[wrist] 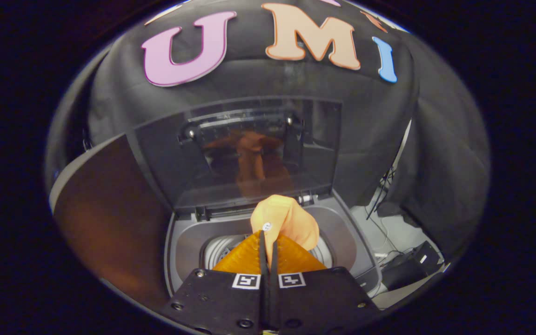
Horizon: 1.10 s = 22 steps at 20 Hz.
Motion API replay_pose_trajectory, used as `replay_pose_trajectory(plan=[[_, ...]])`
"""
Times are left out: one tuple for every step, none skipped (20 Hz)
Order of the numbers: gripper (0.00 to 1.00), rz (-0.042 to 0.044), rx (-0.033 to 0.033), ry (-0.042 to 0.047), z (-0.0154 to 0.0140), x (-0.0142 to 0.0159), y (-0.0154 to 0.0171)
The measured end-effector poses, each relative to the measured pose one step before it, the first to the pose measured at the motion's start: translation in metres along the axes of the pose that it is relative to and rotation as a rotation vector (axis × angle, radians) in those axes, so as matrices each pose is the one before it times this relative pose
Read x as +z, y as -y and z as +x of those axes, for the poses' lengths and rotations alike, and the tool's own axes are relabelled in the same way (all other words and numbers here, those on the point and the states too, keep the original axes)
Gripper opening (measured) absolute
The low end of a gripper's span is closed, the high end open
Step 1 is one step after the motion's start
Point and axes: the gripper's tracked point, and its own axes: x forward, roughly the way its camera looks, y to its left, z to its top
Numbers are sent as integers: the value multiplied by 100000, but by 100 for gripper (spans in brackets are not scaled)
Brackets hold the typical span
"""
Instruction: Put the clothes into the washing machine and then close the washing machine lid.
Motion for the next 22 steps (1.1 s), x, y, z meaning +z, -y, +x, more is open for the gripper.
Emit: replay_pose_trajectory(plan=[[1,111,-379,-836,797,-727,-6],[1,339,257,-768,876,-391,-163],[1,92,729,-925,840,-424,-194],[1,2145,2069,-126,757,-204,-418],[1,1631,1574,-652,637,-404,-245],[0,343,50,-1712,541,-394,32],[1,-772,-649,-1484,724,-361,138],[0,-1105,-338,-1054,709,-231,64],[0,-1077,-859,-1788,494,-509,252],[0,-1332,-1032,-2150,571,-487,175],[0,-1122,-577,-2210,608,-669,34],[0,-636,706,-1316,651,-487,-187],[1,497,698,-1159,582,-371,-286],[1,89,-694,-1108,502,-387,48],[1,-664,-58,-1458,493,-480,78],[1,-1383,-1044,-2060,365,-330,21],[1,-1778,-1517,-2080,454,-584,84],[2,-1378,-524,-1169,334,-387,-158],[4,-1198,529,199,-96,5,-218],[8,-490,-983,1849,-145,340,339],[10,-181,-1084,2597,-489,412,333],[20,-53,-1055,2073,-556,417,283]])
